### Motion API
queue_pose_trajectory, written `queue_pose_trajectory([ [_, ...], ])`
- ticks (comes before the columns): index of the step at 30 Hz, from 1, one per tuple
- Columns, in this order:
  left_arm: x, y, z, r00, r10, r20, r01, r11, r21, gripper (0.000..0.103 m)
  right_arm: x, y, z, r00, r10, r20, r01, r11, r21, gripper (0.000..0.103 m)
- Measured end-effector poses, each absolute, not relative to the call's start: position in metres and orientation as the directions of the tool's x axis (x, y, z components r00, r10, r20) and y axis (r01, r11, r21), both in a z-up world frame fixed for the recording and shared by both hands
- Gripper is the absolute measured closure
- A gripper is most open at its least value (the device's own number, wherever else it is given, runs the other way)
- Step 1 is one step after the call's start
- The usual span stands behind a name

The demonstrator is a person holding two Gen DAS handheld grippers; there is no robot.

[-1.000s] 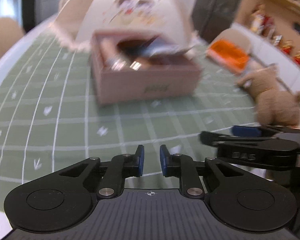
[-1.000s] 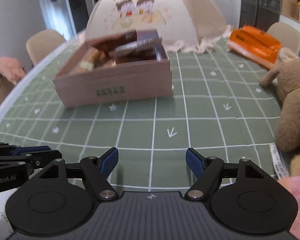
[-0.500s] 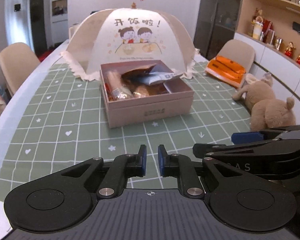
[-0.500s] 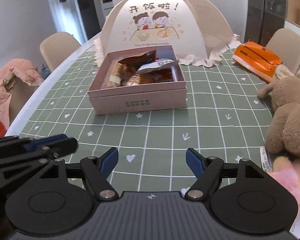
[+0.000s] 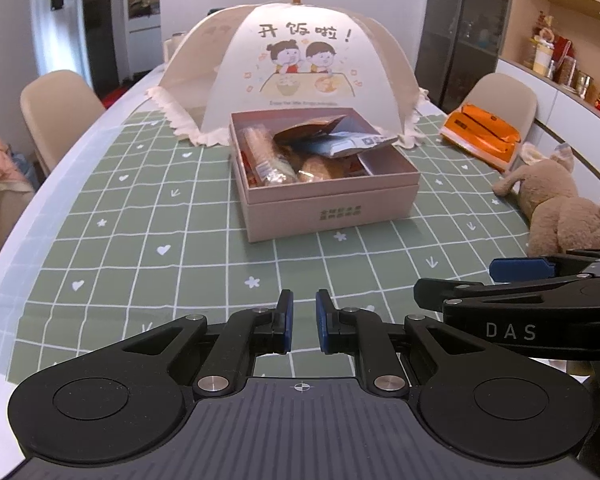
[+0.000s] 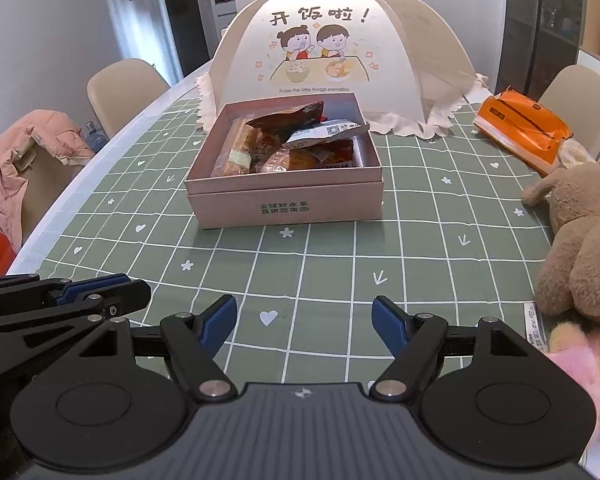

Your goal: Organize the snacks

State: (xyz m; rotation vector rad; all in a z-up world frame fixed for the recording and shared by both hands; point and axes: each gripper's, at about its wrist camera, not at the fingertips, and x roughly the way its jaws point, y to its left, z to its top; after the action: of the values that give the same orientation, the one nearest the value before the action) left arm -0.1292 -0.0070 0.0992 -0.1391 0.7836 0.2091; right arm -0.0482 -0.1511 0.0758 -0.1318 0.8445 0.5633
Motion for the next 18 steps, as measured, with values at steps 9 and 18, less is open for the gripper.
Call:
queue_pose_trajectory([
  [9, -0.1278, -0.0067, 0.0984, 0.682, 0.137, -0.718, -0.249, 0.967, -0.052, 0.087, -0.0472, -0.1509, 0.0739, 0.522, 0.419, -0.743, -0.521, 0.846, 0.112, 0.028],
  [18, -0.1282, -0.0082, 0.0982, 0.682, 0.138, -0.718, -0.25, 0.967, -0.052, 0.087, -0.0473, -0.151, 0.0738, 0.522, 0.423, -0.74, -0.524, 0.844, 0.113, 0.028],
])
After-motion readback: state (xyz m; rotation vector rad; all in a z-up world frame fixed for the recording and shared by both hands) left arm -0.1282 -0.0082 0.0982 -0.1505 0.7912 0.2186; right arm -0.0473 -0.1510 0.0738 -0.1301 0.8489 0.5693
